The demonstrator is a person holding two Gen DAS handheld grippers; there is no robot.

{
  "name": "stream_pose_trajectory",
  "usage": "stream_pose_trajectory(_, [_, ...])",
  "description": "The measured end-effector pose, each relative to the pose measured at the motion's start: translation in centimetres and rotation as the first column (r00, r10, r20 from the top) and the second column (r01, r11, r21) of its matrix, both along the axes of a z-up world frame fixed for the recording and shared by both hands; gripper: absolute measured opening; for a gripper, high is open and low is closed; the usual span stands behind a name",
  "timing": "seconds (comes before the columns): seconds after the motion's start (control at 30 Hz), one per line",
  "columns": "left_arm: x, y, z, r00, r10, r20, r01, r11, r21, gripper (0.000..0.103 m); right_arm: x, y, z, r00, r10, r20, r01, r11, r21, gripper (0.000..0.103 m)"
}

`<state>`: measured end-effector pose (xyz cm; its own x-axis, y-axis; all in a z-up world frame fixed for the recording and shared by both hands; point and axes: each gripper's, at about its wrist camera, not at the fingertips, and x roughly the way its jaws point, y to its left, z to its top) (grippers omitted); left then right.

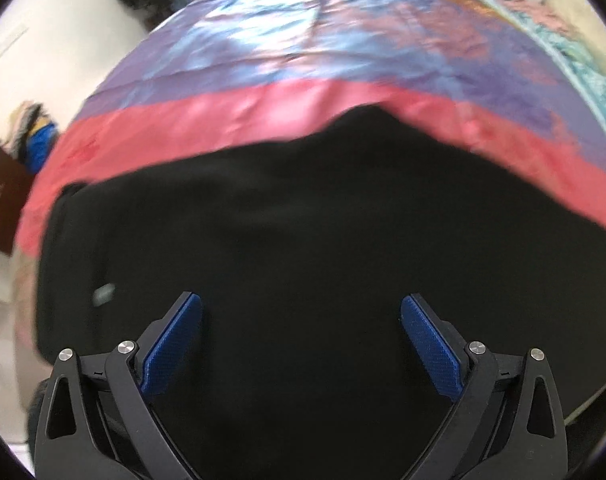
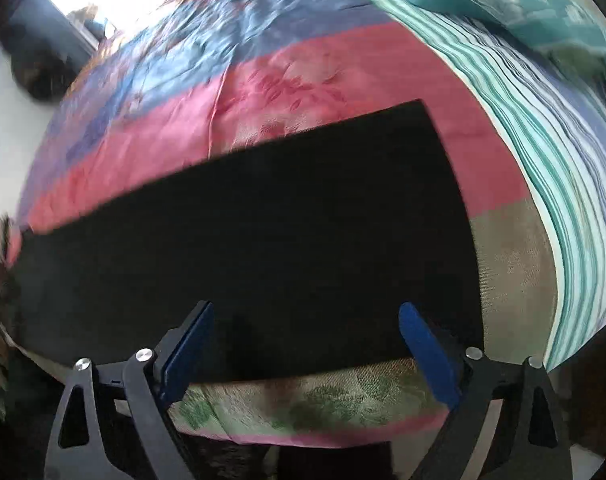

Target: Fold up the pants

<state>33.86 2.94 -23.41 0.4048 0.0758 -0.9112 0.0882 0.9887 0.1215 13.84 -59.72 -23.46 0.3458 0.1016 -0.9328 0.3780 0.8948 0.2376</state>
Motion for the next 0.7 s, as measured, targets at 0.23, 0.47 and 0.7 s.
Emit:
stream_pose_trajectory(0.23, [-1.0, 9.8, 1.7, 0.981, 0.188, 0.046, -0.188, 0.982, -0.003, 0.1, -1.2, 1.9, 3.1, 0.999, 0.003, 0.035, 0.002, 0.993, -0.121, 0.092])
stream_pose_trajectory(0.47, [0.5, 14.1, -0.9, 0.964, 0.264, 0.032, -0.262, 0.963, -0.057, 0.103, -2.1, 5.9, 3.7, 0.982, -0.11, 0.154, 0.105, 0.994, 0.039, 0.092])
stream_pose_trajectory(0.7, [-0.1, 13.0, 0.0, 0.966, 0.252, 0.049, -0.253, 0.968, 0.0, 0.102, -2.6, 8.3, 3.5, 0.968, -0.121, 0.219, 0.113, 0.992, 0.05, 0.092])
